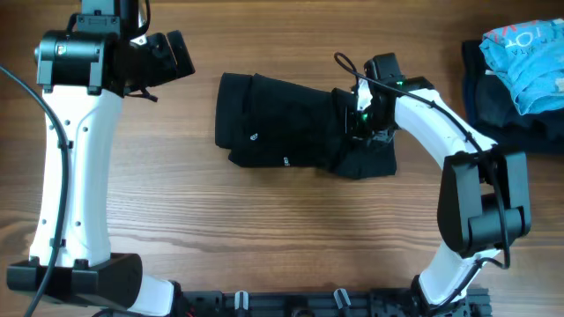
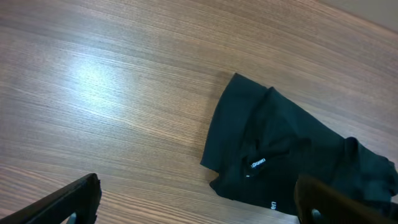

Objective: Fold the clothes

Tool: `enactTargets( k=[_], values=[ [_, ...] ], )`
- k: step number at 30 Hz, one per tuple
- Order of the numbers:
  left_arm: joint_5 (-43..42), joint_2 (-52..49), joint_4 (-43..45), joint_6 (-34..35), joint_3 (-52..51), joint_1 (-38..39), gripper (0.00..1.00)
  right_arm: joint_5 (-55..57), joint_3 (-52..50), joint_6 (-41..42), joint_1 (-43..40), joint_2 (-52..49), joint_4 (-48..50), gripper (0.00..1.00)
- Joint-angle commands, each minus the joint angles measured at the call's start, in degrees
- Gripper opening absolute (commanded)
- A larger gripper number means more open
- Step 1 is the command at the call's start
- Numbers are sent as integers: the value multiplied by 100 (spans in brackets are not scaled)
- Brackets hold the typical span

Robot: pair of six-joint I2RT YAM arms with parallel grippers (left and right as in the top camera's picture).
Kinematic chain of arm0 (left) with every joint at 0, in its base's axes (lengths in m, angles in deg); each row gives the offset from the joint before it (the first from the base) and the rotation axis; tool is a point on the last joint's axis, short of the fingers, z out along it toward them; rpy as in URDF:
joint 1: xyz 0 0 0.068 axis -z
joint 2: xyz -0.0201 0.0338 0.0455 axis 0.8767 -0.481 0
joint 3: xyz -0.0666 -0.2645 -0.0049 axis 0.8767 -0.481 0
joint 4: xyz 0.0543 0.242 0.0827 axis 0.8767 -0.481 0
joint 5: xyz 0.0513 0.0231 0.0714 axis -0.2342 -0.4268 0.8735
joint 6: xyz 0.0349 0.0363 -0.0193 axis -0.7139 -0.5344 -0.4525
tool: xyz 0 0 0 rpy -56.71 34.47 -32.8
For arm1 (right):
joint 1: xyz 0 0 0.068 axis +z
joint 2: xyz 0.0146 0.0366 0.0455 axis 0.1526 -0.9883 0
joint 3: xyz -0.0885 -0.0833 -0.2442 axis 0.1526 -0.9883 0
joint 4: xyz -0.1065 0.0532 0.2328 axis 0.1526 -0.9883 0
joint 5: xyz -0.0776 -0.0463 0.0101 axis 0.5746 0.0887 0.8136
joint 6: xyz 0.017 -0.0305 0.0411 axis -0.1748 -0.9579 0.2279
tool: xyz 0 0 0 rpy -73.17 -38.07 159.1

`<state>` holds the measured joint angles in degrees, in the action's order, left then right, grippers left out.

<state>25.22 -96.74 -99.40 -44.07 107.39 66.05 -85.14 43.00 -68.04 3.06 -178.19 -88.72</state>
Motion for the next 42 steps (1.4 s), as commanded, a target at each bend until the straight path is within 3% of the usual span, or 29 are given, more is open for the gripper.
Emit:
enactTargets(
  k=[1, 4, 5, 6, 8, 9, 20, 23, 27, 32, 42],
  values=[
    [81, -46, 2, 9, -4, -15, 100, -732, -39, -323, 118, 9, 181, 4],
    [81, -46, 4, 11, -4, -15, 100, -732, -39, -748, 411, 9, 214, 6],
    [81, -46, 4, 11, -4, -15, 100, -719, -39, -883, 507, 9, 216, 11],
    [81, -46, 7, 11, -4, -15, 100, -625, -39, -968, 616, 9, 214, 24],
    [81, -46, 4, 11, -4, -15, 100, -404, -33, -938, 748, 9, 195, 62],
    [81, -46, 2, 11, -4, -15, 100, -409, -20, -903, 748, 13, 186, 66],
    [87, -46, 26, 9, -4, -15, 100, -258, 494, -654, 334, 699, -188, 77],
    [103, -46, 44, 9, -4, -15, 100, 173, 487, -627, 208, 675, -284, 75],
    [103, -46, 42, 9, -4, -15, 100, 949, 466, -332, 190, 391, -400, 61],
    [101, -46, 37, 11, -4, -15, 100, 1189, 367, -76, 190, 15, -367, 47],
    [101, -46, 35, 11, -4, -15, 100, 1185, 295, -37, 197, -68, -295, 29]
  ],
)
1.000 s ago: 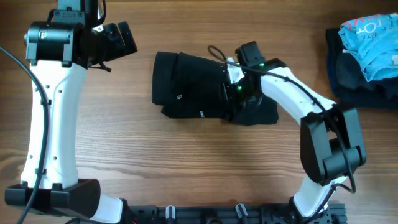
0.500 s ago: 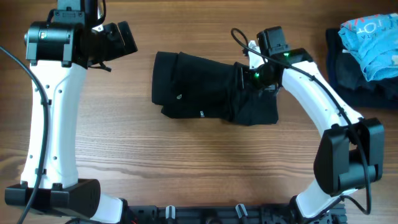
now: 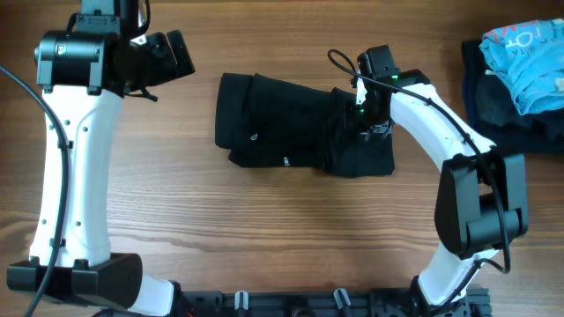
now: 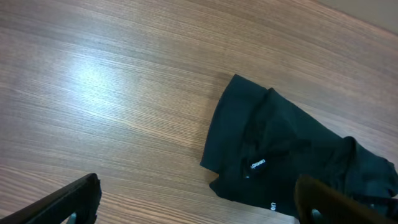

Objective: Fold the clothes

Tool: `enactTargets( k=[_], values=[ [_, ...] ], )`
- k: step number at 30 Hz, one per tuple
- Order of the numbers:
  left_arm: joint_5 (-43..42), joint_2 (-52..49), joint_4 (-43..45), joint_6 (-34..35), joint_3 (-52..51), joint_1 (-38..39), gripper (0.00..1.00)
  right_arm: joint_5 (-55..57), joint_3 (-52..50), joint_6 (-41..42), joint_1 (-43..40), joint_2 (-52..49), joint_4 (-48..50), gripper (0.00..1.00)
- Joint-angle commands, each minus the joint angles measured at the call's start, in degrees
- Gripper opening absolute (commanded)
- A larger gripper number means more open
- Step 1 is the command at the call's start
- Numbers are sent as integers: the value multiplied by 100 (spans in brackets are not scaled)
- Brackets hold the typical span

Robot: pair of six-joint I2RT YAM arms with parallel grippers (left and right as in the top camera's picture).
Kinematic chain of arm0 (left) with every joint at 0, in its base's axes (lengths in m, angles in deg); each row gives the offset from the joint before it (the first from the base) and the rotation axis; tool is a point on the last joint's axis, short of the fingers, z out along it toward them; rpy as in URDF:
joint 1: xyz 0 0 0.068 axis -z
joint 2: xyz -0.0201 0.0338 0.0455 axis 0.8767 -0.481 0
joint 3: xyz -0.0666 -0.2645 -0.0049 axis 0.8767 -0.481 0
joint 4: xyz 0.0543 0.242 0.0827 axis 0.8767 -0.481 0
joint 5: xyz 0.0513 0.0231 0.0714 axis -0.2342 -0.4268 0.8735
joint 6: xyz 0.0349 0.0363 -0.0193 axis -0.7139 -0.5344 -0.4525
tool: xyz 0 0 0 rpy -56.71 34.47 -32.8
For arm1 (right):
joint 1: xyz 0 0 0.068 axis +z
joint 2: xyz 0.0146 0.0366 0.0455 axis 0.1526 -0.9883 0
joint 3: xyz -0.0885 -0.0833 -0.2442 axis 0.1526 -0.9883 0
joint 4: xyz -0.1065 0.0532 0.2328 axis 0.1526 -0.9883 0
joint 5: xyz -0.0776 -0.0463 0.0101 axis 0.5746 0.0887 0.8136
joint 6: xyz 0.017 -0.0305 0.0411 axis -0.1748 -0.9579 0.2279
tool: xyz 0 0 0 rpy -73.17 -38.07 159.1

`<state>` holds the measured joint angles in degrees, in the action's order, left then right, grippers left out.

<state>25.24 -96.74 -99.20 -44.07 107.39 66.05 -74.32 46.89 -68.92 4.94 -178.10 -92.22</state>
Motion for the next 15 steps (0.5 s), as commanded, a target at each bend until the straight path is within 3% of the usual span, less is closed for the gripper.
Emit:
enactTargets(
  k=[1, 6, 15],
  values=[
    [98, -46, 15, 11, -4, -15, 100, 101, -136, 52, 9, -83, 81, 27],
    [101, -46, 20, 11, -4, -15, 100, -251, -181, -26, 42, -81, 184, 5],
    [98, -46, 31, 11, -4, -15, 100, -1519, -105, -1073, 225, -61, 575, 5]
  ],
)
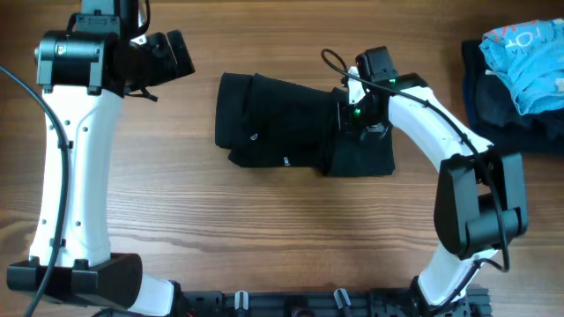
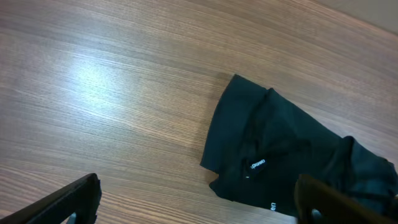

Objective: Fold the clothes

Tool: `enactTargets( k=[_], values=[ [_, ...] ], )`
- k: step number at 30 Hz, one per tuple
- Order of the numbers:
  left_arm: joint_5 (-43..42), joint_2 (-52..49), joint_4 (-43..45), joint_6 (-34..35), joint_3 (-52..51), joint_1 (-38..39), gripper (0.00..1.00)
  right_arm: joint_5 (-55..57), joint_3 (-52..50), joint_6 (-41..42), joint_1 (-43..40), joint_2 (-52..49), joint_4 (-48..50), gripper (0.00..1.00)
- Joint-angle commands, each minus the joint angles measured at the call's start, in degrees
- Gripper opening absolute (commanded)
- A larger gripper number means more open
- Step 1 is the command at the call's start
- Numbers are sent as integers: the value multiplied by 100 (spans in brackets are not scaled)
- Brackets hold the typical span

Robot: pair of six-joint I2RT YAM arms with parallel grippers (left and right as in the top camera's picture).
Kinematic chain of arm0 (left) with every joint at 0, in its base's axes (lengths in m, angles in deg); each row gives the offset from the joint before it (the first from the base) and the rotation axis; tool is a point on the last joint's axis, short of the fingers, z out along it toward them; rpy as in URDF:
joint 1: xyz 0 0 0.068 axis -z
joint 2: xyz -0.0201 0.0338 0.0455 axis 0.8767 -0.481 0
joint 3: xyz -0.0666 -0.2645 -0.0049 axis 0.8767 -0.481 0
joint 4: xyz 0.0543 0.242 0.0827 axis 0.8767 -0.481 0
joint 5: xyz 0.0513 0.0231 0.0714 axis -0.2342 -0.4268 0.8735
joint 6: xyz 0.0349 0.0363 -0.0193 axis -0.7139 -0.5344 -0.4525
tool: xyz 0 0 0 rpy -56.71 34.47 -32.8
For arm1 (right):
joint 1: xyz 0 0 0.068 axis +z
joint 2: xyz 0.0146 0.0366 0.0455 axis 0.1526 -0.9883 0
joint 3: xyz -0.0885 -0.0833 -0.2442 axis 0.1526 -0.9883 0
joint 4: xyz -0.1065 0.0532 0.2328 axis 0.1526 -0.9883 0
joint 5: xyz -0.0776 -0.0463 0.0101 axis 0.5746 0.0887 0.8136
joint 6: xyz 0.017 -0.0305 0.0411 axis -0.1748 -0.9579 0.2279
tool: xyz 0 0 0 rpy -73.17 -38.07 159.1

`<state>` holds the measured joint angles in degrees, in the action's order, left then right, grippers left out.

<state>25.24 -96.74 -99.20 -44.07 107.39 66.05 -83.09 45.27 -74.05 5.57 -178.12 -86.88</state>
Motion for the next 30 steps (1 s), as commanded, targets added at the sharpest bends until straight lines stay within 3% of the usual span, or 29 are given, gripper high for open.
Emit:
enactTargets(
  k=[1, 3, 6, 7, 13, 16, 21, 27, 30],
  values=[
    [98, -46, 44, 11, -4, -15, 100, -640, 57, -649, 251, -59, 31, 4],
    [98, -46, 46, 11, -4, -15, 100, -654, 57, -782, 426, -59, 26, 14],
    [98, -46, 46, 11, -4, -15, 100, -804, 107, -918, 597, -57, 20, 65],
    [98, -46, 46, 11, -4, -15, 100, -975, 173, -990, 605, -55, -9, 73],
    [-68, -151, -46, 9, -7, -15, 100, -1217, 914, -793, 304, 439, -457, 77],
    [-385, -367, -120, 7, -7, -15, 100, -1217, 1161, -682, 72, 686, -664, 85],
    [-1537, -1244, -177, -763, -7, -17, 100, -863, 1172, -710, -435, 866, -1220, 89],
    [-1742, -2240, -197, -1808, -7, -74, 100, -765, 1172, -1001, -603, 866, -1648, 90],
    [-2330, -2793, -131, -2533, -7, -258, 100, -737, 1172, -1003, -603, 866, -1683, 91]
  ],
)
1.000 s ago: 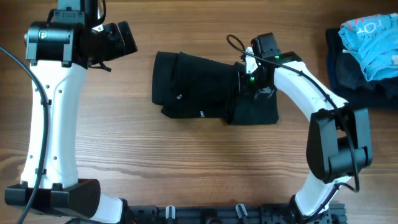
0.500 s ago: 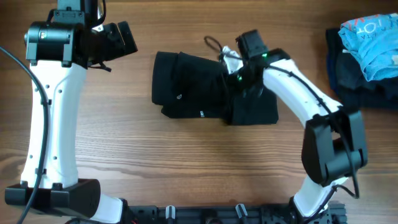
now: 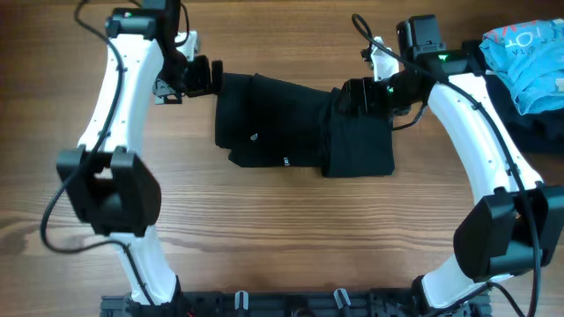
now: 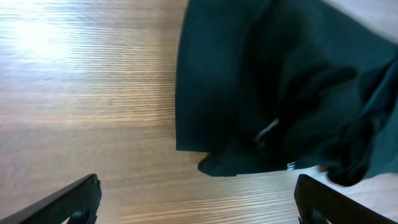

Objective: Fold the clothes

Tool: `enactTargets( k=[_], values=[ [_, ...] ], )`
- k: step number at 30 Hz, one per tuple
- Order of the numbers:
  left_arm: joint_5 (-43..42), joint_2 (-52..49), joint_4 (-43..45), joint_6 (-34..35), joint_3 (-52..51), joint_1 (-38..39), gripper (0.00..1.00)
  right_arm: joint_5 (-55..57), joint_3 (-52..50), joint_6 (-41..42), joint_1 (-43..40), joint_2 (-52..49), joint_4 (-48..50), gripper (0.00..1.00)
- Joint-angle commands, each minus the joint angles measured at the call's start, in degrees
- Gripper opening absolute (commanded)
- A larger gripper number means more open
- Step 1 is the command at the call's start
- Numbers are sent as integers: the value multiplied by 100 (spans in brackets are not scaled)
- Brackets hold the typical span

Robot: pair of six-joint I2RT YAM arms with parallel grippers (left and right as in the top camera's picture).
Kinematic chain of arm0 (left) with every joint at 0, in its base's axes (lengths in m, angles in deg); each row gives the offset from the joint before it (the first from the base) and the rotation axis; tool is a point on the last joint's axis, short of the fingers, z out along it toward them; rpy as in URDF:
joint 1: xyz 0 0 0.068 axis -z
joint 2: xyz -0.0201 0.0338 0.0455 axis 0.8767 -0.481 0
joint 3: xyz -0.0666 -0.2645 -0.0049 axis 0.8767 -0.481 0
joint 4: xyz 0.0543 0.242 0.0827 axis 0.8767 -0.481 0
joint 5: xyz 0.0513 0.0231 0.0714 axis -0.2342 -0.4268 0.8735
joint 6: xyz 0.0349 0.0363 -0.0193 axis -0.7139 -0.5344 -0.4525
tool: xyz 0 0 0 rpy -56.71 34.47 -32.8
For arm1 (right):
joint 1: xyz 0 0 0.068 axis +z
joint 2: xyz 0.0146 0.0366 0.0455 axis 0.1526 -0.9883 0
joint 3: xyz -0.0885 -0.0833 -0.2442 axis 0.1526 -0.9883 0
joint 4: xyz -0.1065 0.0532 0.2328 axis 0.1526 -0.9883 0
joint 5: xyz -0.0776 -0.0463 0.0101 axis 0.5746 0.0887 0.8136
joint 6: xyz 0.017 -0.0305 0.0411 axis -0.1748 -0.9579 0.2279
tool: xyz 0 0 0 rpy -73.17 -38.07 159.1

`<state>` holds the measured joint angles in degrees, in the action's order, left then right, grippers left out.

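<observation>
A black garment (image 3: 282, 123) lies partly folded across the middle of the wooden table, its right end doubled into a squarish block. My left gripper (image 3: 210, 77) is at the garment's upper left corner. In the left wrist view it (image 4: 199, 204) is open, its fingers (image 4: 71, 199) wide apart over bare wood, with the garment's left edge (image 4: 261, 87) just ahead. My right gripper (image 3: 350, 95) points left over the garment's upper right part; its jaws blend into the dark cloth.
At the table's far right a pile of clothes waits: a light blue printed garment (image 3: 526, 51) on top of a dark one (image 3: 493, 101). Bare wood (image 3: 282, 238) runs along the front of the table.
My left arm has moved from the far upper left to the garment's left edge. My right arm has shifted, its gripper now pointing left at the garment's upper right part.
My right gripper was down on the garment's rumpled right end while the left arm stayed off to the left. Over the later moments that end became a squared, folded block. Now both grippers are at the garment, one at each end.
</observation>
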<state>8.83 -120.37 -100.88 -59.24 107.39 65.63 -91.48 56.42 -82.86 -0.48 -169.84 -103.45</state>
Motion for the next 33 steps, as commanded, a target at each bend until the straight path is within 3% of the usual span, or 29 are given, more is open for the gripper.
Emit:
enactTargets(
  k=[1, 12, 25, 30, 33],
  values=[
    [-883, -595, 52, -1237, -7, -286, 100, 101, 57, -120, 2, 37, -26, 91],
    [-2306, -1480, 76, -3552, -7, -448, 95, 103, 57, -118, 2, 37, -160, 91],
    [-2323, -2044, 426, -3556, -7, -433, 94, 103, 57, -256, 2, 37, -339, 91],
    [-3139, -2044, 404, -3558, -7, -372, 96, 98, 57, -249, 4, 37, -345, 91],
    [-3147, -2046, 387, -3558, -7, -201, 97, 98, 57, -251, 2, 37, -348, 91]
  ],
)
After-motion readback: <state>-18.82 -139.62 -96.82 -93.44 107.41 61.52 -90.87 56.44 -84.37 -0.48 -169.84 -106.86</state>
